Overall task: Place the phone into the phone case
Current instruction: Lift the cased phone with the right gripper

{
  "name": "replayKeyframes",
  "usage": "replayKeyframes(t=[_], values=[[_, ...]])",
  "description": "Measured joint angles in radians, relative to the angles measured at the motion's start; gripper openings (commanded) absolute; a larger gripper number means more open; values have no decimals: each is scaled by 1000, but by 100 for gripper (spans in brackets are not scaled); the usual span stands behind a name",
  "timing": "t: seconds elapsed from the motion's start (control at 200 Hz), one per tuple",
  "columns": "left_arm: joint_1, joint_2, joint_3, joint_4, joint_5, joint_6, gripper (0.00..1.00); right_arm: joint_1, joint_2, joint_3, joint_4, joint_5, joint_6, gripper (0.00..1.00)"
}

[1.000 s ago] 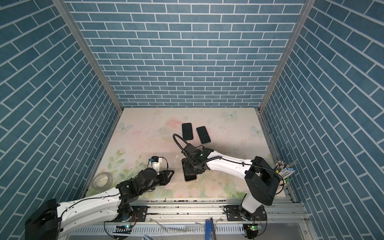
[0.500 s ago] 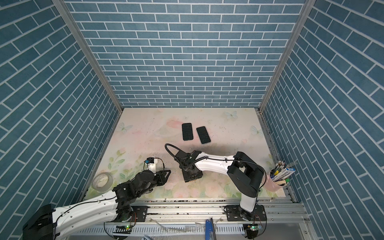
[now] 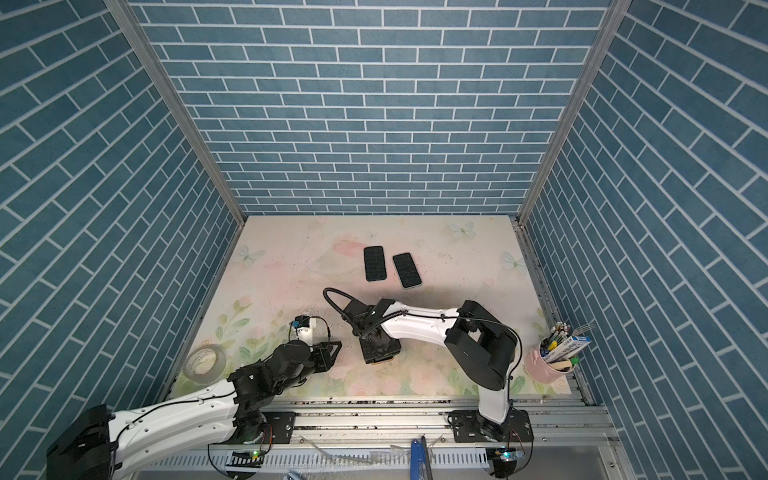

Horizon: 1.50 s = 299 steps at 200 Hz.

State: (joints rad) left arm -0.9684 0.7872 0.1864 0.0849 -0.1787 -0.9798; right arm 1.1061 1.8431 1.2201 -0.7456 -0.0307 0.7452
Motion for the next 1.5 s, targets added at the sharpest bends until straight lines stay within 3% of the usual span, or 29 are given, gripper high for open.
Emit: replayKeyframes(t=[0.105, 0.225, 0.515, 0.92, 1.495], values=[[0, 1, 0, 0, 0, 0, 38, 17, -16, -12, 16, 14, -19, 71], [0, 1, 0, 1, 0, 0, 38, 35, -67, -27, 20, 32, -28, 98], [0, 20, 0, 2, 0, 0, 38, 41, -113, -27, 18, 91, 17, 98], [0, 20, 0, 3, 0, 0, 38, 41, 20, -18, 5, 110, 66, 96], [0, 17, 0, 2, 0, 0, 38, 37, 24, -11, 16, 120, 100, 80]])
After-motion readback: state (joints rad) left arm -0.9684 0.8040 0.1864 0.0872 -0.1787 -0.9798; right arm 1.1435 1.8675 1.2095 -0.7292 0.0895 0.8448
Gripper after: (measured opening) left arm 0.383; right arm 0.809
